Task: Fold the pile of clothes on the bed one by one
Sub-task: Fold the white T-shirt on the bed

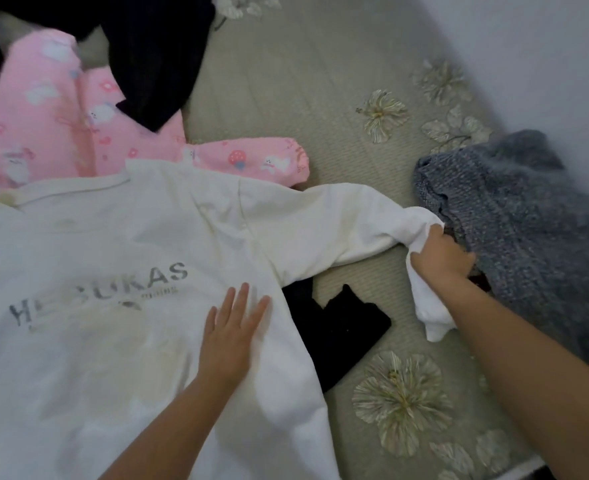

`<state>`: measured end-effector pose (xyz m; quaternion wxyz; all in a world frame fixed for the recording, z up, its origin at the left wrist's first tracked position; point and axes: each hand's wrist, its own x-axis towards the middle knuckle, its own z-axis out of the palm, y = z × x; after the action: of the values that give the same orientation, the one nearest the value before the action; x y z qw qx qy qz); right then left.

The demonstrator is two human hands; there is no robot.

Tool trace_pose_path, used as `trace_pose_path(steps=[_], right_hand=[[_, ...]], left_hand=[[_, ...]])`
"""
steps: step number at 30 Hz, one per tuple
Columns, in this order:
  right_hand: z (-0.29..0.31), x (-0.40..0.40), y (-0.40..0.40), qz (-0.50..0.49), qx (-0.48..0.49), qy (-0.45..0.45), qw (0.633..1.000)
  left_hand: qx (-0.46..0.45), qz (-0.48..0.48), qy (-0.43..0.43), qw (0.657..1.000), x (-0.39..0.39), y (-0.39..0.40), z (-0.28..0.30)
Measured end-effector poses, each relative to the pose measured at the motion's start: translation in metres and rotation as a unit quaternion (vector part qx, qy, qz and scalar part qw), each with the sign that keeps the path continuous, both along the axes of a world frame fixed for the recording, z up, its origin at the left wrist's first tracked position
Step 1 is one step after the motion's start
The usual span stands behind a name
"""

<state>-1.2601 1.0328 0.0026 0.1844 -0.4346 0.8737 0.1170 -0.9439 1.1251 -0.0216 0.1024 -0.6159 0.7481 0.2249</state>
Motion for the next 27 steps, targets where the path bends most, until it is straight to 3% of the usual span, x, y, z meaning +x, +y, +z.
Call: trace_pose_path(steps=[4, 7, 11, 16, 19, 22, 23, 25, 27], right_hand=[[-0.001, -0.017, 0.024, -0.035, -0.021, -0.049, 0.998], [0.022, -0.022, 0.030, -0.007, -0.095, -0.105, 0.990], [0.070, 0.003, 0.023, 0.039, -0.191, -0.181, 0.964], [0.123, 0.088, -0.001, 0.099, -0.280, -0.257, 0.919], [0.143, 0.170, -0.009, 0.111, -0.320, -0.371, 0.864], [0.147, 0.249, 0.004, 0.182, -0.188, -0.586, 0.767], [0.143, 0.268, 0.013, 0.212, -0.130, -0.616, 0.747], [0.124, 0.289, 0.031, 0.245, -0.073, -0.606, 0.754], [0.100, 0.289, 0.045, 0.250, -0.055, -0.542, 0.801]], left_hand=[[0.035, -0.068, -0.005, 0.997, -0.015, -0.002, -0.008], [0.067, -0.085, -0.037, 0.993, -0.016, -0.003, -0.015], [0.083, -0.071, 0.004, 0.994, -0.011, -0.007, -0.007], [0.003, 0.149, 0.135, 0.980, 0.025, 0.001, 0.033], [-0.047, 0.266, 0.140, 0.953, 0.075, 0.020, 0.068], [-0.084, 0.358, 0.122, 0.922, 0.128, 0.045, 0.095], [-0.089, 0.386, 0.118, 0.911, 0.144, 0.055, 0.100], [-0.091, 0.435, 0.136, 0.885, 0.168, 0.073, 0.106], [-0.081, 0.472, 0.167, 0.862, 0.182, 0.085, 0.109]])
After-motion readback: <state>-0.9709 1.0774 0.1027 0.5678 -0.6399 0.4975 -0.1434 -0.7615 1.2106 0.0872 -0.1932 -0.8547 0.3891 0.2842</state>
